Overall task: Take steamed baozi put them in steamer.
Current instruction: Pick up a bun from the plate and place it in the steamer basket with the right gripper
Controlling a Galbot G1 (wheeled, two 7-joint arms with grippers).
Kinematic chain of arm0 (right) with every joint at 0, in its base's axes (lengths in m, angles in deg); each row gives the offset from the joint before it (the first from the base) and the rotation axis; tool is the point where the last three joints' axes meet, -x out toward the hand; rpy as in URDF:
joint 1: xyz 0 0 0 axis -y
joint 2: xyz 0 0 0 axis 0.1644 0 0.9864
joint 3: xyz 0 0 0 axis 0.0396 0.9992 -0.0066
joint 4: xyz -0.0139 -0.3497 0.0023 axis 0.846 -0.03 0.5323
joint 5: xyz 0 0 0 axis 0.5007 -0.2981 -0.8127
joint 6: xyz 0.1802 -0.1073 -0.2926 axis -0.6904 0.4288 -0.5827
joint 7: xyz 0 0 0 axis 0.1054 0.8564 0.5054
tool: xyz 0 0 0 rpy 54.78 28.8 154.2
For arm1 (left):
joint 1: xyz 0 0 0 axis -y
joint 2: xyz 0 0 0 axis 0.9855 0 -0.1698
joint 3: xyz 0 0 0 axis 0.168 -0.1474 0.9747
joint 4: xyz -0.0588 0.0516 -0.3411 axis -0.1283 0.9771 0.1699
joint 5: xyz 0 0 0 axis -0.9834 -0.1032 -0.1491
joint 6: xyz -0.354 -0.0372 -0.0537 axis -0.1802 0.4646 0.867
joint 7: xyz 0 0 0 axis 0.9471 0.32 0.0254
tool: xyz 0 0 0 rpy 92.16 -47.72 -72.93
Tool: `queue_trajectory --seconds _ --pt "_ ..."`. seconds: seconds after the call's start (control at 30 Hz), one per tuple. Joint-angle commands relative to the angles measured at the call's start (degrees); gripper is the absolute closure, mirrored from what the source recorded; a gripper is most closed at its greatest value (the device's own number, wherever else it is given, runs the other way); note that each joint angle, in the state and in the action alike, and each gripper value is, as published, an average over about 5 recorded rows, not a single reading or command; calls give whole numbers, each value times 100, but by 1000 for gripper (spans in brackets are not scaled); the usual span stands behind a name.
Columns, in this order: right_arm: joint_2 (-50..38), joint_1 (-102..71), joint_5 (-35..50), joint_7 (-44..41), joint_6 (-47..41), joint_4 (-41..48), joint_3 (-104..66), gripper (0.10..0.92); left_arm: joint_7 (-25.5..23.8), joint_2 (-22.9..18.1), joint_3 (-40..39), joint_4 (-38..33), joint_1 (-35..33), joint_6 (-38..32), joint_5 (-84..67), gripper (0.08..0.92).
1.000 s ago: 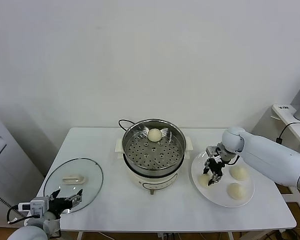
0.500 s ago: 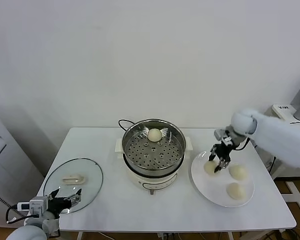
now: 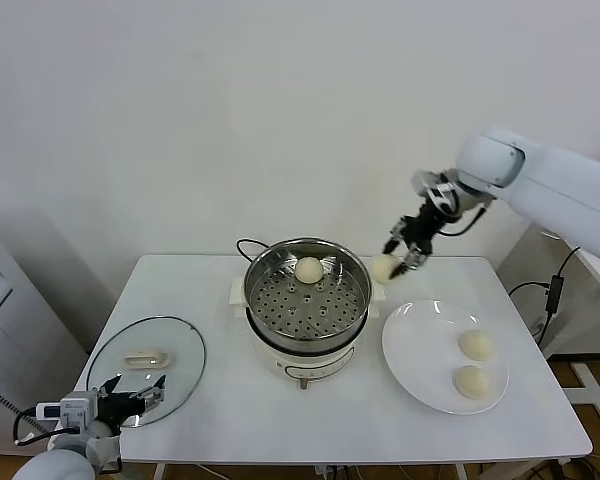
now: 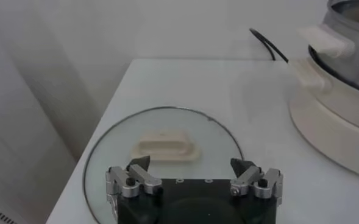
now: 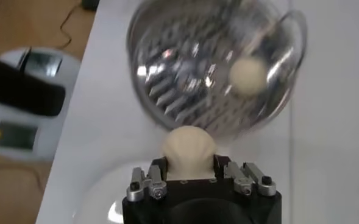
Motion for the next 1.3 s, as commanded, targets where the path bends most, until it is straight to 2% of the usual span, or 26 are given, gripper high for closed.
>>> queue_trajectory --seconds 0.03,0.3,0.6,1.3 --pt "1149 2 1030 863 -490 126 40 533 -11 13 -16 -3 8 -7 -15 177" --pt "1854 -821 656 1152 -535 665 -52 531 1 21 -60 -7 54 14 -17 177" --pt "2264 -1341 337 1370 -601 1136 -116 533 -4 30 -45 -4 60 6 -43 177" --pt "2403 -1999 -104 1669 -716 1517 -257 531 -5 15 -28 31 57 -4 -52 177"
